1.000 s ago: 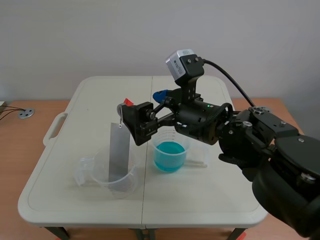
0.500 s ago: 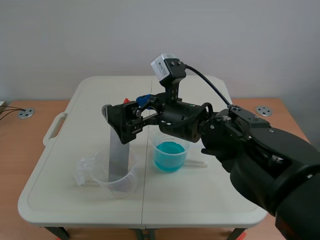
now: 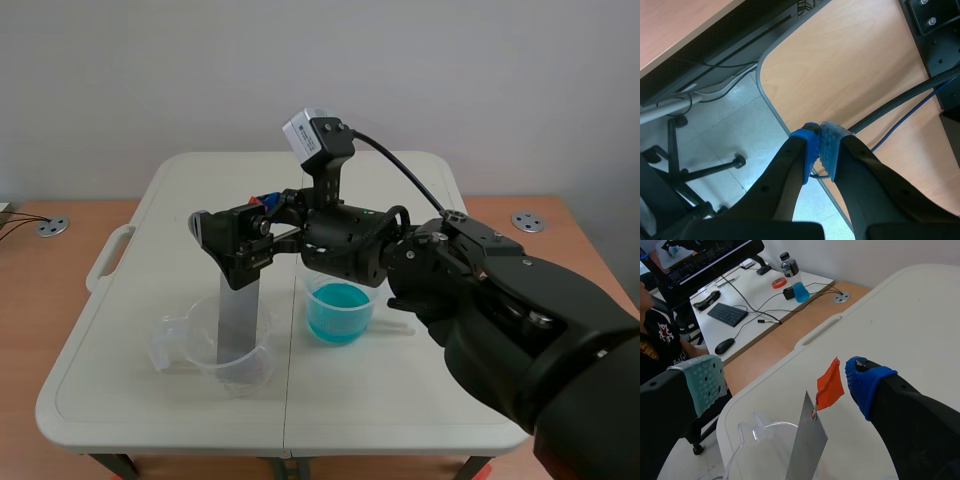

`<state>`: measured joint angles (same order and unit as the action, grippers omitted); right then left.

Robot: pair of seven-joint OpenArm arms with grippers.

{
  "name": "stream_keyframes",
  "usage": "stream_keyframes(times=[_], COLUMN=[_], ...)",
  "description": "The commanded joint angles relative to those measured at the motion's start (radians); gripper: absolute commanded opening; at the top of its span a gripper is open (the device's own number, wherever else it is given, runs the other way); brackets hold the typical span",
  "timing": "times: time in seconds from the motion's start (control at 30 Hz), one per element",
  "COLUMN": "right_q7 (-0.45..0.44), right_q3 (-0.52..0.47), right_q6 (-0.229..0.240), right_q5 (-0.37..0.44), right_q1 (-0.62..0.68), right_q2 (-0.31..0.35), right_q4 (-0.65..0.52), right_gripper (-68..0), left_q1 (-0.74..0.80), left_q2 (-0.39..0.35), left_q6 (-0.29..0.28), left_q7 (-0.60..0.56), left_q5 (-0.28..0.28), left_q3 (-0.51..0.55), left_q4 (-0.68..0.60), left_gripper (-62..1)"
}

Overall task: Hold the metal plate by the orange handle, dip it into the blue solution, take it out and point at it, then put the plate back in the beaker on the left.
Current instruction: 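Lift the metal plate out of the left beaker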

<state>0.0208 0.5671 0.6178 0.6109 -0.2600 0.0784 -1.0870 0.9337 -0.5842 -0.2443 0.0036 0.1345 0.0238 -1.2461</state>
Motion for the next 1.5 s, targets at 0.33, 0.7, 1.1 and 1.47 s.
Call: stream_keyframes(times=[0.33, 0.7, 1.1, 1.47], right_q7=[0.039, 0.052, 0.052, 0.063], right_q3=[0.005, 0.005, 0.005, 0.035], right_q6=[0.004, 0.004, 0.004, 0.094], right_q5=[0.092, 0.101, 0.100, 0.084], right_q1=[-0.026, -0.025, -0.025, -0.025], right_q2=[-0.006, -0.006, -0.006, -0.004], right_q4=[-0.015, -0.015, -0.015, -0.015], right_gripper=[-24.1, -41.3, -55.1, -66.2], left_q1=[0.010, 0.010, 0.010, 0.010], left_q2=[0.005, 0.005, 0.005, 0.005], left_q6=[-0.007, -0.013, -0.013, -0.013], left_q7=[-0.006, -0.006, -0.006, -0.006], left_q5=[0.002, 0.002, 0.003, 0.003], left_q3=[0.003, 0.003, 0.003, 0.003], left_q4=[-0.016, -0.016, -0.016, -0.016], left_gripper=[-59.4, -59.4, -59.4, -59.4])
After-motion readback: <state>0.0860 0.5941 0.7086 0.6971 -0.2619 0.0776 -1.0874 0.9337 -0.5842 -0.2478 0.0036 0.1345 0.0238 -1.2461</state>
